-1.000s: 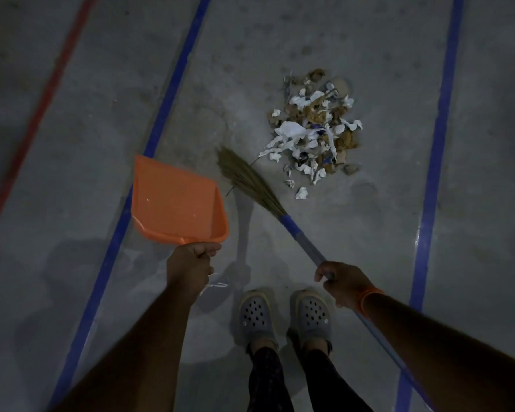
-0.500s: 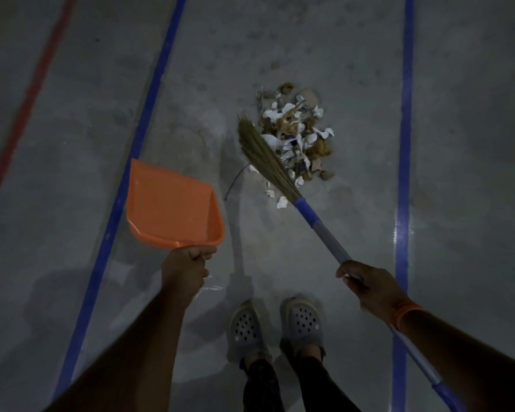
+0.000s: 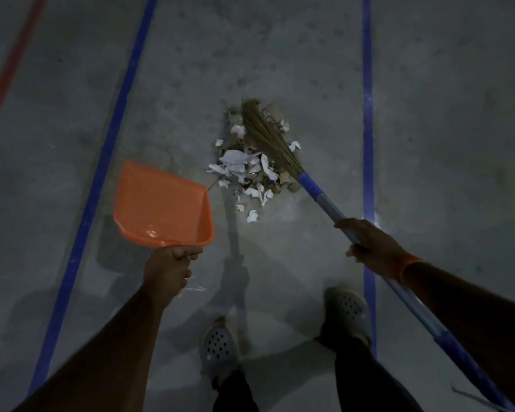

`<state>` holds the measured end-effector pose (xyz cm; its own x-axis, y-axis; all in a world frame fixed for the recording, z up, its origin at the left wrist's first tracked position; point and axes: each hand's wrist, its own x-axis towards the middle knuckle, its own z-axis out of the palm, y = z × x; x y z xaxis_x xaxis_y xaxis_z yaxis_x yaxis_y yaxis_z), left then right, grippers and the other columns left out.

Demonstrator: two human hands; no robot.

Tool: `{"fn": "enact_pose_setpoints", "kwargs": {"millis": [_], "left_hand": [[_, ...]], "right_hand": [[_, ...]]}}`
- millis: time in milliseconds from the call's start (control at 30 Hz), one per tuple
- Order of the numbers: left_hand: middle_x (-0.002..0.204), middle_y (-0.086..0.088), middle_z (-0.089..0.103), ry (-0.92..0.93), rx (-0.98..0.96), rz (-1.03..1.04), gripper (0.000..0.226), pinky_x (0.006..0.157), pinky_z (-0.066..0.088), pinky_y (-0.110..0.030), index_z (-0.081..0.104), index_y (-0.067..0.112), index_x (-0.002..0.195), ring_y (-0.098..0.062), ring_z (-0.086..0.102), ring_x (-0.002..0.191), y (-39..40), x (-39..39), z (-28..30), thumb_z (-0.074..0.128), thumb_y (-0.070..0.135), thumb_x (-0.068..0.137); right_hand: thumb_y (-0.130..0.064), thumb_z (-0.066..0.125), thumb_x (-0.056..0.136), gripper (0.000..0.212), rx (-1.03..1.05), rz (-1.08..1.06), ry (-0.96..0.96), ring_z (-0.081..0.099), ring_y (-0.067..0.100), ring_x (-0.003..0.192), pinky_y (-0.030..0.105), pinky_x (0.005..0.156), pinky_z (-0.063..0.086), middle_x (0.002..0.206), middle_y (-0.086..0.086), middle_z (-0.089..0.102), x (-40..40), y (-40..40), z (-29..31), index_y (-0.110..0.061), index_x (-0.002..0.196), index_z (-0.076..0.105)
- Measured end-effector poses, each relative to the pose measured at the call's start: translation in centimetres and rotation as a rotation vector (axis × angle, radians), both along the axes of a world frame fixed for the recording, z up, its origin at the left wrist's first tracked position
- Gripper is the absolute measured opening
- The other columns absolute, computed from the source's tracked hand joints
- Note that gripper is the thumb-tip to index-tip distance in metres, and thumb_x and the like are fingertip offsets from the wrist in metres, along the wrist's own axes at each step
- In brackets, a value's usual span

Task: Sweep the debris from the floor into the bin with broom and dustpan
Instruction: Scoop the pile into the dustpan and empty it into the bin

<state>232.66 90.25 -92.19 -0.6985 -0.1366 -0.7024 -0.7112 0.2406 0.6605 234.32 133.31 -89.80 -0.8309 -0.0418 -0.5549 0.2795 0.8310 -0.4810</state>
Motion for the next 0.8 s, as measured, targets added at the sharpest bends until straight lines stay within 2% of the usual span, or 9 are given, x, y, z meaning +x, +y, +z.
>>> {"fn": "enact_pose_setpoints", "kwargs": {"millis": [67, 167, 267, 367, 467, 533, 600, 667, 800], "left_hand": [[0.093, -0.011, 0.066, -0.024, 0.015, 0.036, 0.033, 0.037, 0.028, -0.017, 0.072, 0.005, 0.105, -0.005, 0.044, 0.039, 1.8, -0.2, 0.0, 0.042, -0.007, 0.099], [0.091, -0.009, 0.066, -0.029, -0.032, 0.105, 0.032, 0.036, 0.028, -0.016, 0.072, 0.006, 0.103, -0.007, 0.042, 0.040, 5.2, -0.1, 0.2, 0.042, -0.007, 0.100], [0.078, -0.006, 0.063, -0.020, -0.066, 0.153, 0.031, 0.037, 0.026, -0.016, 0.073, 0.009, 0.101, -0.008, 0.041, 0.040, 10.0, 0.4, 0.6, 0.045, -0.004, 0.100], [0.076, -0.007, 0.065, -0.014, -0.124, 0.189, 0.031, 0.040, 0.029, -0.017, 0.076, 0.014, 0.099, -0.013, 0.043, 0.043, 14.4, 1.2, 0.5, 0.048, 0.000, 0.099], [0.093, -0.011, 0.072, -0.015, -0.091, 0.219, 0.029, 0.043, 0.032, -0.018, 0.076, 0.011, 0.104, -0.014, 0.044, 0.048, 17.9, 1.7, -0.2, 0.050, 0.000, 0.099], [0.099, -0.010, 0.072, -0.030, -0.051, 0.237, 0.031, 0.043, 0.033, -0.018, 0.076, 0.011, 0.102, -0.012, 0.044, 0.047, 19.7, 1.7, -0.4, 0.049, -0.003, 0.099], [0.097, -0.011, 0.070, -0.039, -0.020, 0.257, 0.033, 0.043, 0.034, -0.018, 0.076, 0.012, 0.101, -0.013, 0.043, 0.048, 21.0, 1.6, -0.6, 0.048, -0.004, 0.099], [0.091, -0.013, 0.068, -0.039, -0.029, 0.238, 0.035, 0.044, 0.034, -0.020, 0.078, 0.016, 0.100, -0.016, 0.044, 0.051, 21.6, 1.2, -1.1, 0.048, -0.002, 0.099], [0.078, -0.003, 0.069, -0.054, -0.060, 0.257, 0.036, 0.041, 0.035, -0.019, 0.078, 0.015, 0.100, -0.010, 0.044, 0.042, 22.4, 0.9, -2.1, 0.047, -0.002, 0.099]], "right_hand": [[-0.003, 0.057, 0.083, 0.062, -0.062, -0.023, -0.049, 0.068, 0.018, 0.078, 0.038, 0.067, 0.060, 0.114, -0.005, 0.046, -1.6, 1.7, -0.6, -0.046, 0.127, 0.044], [-0.009, 0.064, 0.082, 0.056, -0.091, 0.015, -0.088, 0.067, 0.019, 0.079, 0.038, 0.074, 0.059, 0.108, 0.001, 0.055, -4.2, 4.3, -1.3, -0.038, 0.127, 0.046], [-0.017, 0.070, 0.079, 0.042, -0.078, 0.085, -0.017, 0.061, 0.015, 0.080, 0.038, 0.077, 0.053, 0.101, -0.003, 0.060, -5.8, 7.8, -1.8, -0.035, 0.110, 0.047], [-0.034, 0.073, 0.082, 0.034, -0.066, 0.117, 0.022, 0.057, 0.002, 0.062, 0.025, 0.061, 0.047, 0.082, -0.010, 0.057, -7.4, 11.0, -1.8, -0.030, 0.094, 0.042], [-0.028, 0.069, 0.087, 0.030, -0.100, 0.033, 0.018, 0.060, 0.006, 0.042, 0.021, 0.042, 0.047, 0.071, 0.001, 0.062, -9.1, 13.8, -1.7, -0.022, 0.087, 0.040], [-0.018, 0.063, 0.089, 0.025, -0.122, 0.014, 0.030, 0.064, 0.009, 0.045, 0.026, 0.046, 0.054, 0.071, 0.007, 0.064, -10.2, 15.2, -1.6, -0.020, 0.086, 0.038], [-0.009, 0.058, 0.089, 0.021, -0.121, 0.072, 0.020, 0.067, 0.011, 0.052, 0.022, 0.048, 0.053, 0.077, 0.008, 0.064, -11.3, 15.9, -1.8, -0.022, 0.093, 0.043], [-0.004, 0.058, 0.084, 0.035, -0.085, 0.144, -0.008, 0.066, 0.015, 0.062, 0.016, 0.049, 0.049, 0.089, 0.004, 0.060, -12.4, 16.6, -2.5, -0.028, 0.108, 0.048], [-0.010, 0.069, 0.070, 0.054, -0.020, 0.213, 0.010, 0.062, 0.024, 0.082, 0.035, 0.070, 0.052, 0.104, 0.005, 0.059, -14.6, 18.2, -4.7, -0.039, 0.109, 0.046]]}}
